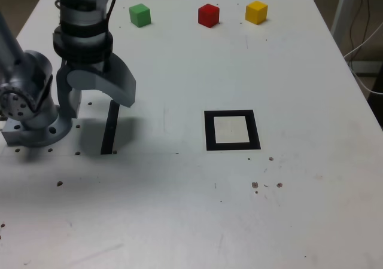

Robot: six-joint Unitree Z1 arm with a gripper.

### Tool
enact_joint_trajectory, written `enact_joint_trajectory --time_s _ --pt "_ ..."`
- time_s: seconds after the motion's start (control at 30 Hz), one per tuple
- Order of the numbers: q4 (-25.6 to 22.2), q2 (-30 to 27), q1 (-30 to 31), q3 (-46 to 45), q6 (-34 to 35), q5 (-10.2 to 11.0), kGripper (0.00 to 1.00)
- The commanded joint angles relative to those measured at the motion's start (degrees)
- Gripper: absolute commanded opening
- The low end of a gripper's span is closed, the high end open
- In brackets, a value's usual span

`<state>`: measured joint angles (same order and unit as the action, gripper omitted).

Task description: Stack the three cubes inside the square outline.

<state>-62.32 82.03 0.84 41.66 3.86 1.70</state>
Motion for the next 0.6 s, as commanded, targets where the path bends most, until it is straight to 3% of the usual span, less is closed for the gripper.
enact_joint_trajectory --time_s 0.0,0.57 --pt "-0.28 -0.46 0.12 0.22 0.00 0.06 1.00" --pt "-0.43 -0.11 0.12 0.04 0.00 -0.12 1.00"
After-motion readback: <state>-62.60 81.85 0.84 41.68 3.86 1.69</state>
